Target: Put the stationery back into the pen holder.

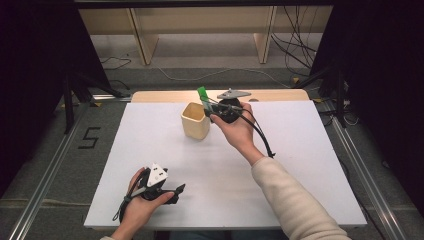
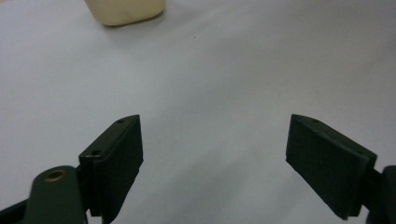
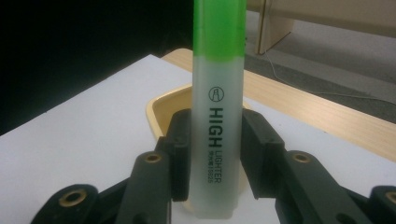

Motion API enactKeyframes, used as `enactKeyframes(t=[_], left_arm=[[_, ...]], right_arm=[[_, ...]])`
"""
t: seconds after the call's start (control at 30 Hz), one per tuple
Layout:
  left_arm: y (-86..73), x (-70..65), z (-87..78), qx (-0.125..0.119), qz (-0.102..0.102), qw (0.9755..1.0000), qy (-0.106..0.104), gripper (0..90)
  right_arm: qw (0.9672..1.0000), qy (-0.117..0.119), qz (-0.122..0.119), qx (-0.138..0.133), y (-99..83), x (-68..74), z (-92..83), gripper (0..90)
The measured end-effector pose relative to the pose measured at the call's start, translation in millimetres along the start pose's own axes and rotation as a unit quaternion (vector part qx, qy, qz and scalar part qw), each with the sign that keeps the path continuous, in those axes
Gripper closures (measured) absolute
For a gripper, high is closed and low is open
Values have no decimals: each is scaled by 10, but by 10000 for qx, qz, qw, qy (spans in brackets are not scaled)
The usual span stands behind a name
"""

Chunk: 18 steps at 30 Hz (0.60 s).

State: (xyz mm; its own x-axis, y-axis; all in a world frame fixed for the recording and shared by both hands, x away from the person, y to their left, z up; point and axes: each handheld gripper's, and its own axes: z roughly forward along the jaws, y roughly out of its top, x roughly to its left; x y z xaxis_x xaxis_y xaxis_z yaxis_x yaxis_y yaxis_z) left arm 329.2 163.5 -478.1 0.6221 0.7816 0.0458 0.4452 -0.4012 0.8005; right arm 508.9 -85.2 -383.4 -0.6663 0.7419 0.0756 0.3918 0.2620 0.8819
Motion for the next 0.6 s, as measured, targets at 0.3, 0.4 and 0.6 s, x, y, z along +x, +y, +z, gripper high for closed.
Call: enactKeyframes(t=[0.3, 0.4, 0.6], left_arm=[[0, 1, 0, 2, 2, 10000, 1, 189], [1, -1, 0, -1, -1, 10000, -2, 189], [0, 1, 0, -6, -4, 10000, -8, 189]], right_arm=[[10000, 17, 30, -14, 43, 11, 43, 662], [10000, 33, 20, -18, 58, 23, 61, 662], [10000, 44, 19, -39, 82, 39, 96, 662]])
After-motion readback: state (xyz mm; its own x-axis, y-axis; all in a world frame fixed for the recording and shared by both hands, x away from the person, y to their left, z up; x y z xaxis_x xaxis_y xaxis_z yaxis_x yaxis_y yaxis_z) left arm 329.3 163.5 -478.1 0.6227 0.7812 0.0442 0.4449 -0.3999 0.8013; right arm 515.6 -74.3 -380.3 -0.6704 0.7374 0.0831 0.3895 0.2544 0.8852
